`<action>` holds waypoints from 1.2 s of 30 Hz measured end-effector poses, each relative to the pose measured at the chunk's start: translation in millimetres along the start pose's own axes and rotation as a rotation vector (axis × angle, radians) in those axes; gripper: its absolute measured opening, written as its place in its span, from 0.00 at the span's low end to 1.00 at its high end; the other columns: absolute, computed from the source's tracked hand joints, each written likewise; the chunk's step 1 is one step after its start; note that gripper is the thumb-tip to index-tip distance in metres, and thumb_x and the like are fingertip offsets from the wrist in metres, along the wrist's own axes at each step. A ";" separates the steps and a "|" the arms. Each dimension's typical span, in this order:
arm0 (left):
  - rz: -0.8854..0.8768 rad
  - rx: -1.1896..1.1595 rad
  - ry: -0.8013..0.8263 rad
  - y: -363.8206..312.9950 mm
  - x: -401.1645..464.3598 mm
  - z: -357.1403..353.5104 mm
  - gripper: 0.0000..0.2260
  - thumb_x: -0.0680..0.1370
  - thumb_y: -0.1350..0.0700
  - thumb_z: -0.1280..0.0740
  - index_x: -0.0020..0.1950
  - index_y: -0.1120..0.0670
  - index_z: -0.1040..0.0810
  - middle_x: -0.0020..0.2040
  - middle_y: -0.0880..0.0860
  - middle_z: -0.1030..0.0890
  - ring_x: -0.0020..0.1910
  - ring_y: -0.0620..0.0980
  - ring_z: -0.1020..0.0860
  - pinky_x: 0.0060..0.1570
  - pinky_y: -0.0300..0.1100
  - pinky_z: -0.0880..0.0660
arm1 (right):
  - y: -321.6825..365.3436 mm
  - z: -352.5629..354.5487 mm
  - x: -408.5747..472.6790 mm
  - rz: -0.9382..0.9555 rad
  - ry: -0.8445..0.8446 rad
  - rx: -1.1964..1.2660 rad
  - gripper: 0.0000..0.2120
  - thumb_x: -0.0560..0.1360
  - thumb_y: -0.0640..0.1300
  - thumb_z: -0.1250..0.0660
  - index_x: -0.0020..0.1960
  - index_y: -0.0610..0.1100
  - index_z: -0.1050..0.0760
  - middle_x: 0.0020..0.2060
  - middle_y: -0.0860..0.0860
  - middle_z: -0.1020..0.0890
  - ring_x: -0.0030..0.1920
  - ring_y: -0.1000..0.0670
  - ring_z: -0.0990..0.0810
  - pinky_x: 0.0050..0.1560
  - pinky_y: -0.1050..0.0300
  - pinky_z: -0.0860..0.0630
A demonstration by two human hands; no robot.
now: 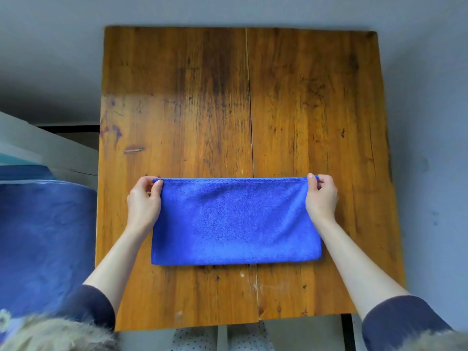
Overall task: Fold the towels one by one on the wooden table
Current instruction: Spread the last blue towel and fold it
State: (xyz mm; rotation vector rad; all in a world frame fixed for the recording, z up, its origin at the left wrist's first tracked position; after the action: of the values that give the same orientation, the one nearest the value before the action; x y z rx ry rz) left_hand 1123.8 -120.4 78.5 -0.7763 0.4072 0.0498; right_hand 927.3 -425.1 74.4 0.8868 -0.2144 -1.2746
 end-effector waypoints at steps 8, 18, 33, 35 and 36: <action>-0.087 0.332 -0.159 -5.6 -8.5 4.2 0.12 0.79 0.53 0.39 0.59 0.58 0.29 0.54 0.59 0.25 0.55 0.58 0.28 0.52 0.52 0.31 | 6.9 4.2 -4.8 0.082 -0.126 -0.104 0.11 0.78 0.47 0.38 0.55 0.41 0.26 0.51 0.45 0.24 0.50 0.46 0.25 0.51 0.54 0.30; -0.777 0.793 0.165 -19.6 -84.6 -74.8 0.22 0.78 0.49 0.45 0.71 0.49 0.33 0.74 0.57 0.36 0.73 0.62 0.39 0.68 0.66 0.45 | 5.7 -51.2 -110.4 0.866 0.186 -0.724 0.24 0.75 0.51 0.42 0.69 0.45 0.31 0.70 0.44 0.32 0.71 0.42 0.34 0.68 0.35 0.40; -0.729 0.841 0.071 17.0 -43.1 -50.2 0.24 0.79 0.45 0.50 0.74 0.48 0.39 0.76 0.55 0.41 0.75 0.58 0.44 0.71 0.64 0.50 | -36.0 -25.0 -53.0 0.738 0.100 -0.714 0.27 0.78 0.56 0.49 0.74 0.45 0.40 0.74 0.44 0.41 0.75 0.46 0.45 0.74 0.45 0.49; -0.731 0.839 0.060 17.5 -42.8 -50.9 0.24 0.79 0.45 0.50 0.74 0.48 0.39 0.76 0.55 0.41 0.75 0.57 0.44 0.71 0.64 0.50 | -37.2 -25.9 -52.1 0.743 0.085 -0.725 0.28 0.78 0.57 0.49 0.74 0.45 0.40 0.74 0.44 0.41 0.75 0.46 0.45 0.74 0.47 0.52; -0.731 0.839 0.056 18.5 -43.2 -50.9 0.24 0.79 0.45 0.50 0.75 0.48 0.39 0.76 0.55 0.41 0.75 0.57 0.44 0.71 0.63 0.50 | -38.3 -26.1 -52.0 0.745 0.081 -0.732 0.28 0.78 0.57 0.49 0.74 0.45 0.40 0.74 0.44 0.41 0.75 0.46 0.45 0.74 0.47 0.53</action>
State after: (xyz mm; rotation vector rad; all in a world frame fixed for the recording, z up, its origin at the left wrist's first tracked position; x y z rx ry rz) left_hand 1063.3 -137.8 49.8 -0.0569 0.1454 -0.7845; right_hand 897.9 -367.8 48.0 0.1750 0.0051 -0.5340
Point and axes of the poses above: each hand's wrist, its own x-axis towards the middle knuckle, its own z-axis out of the back of the hand, y = z × x, the point moved 3 cm from there along x, towards the middle knuckle
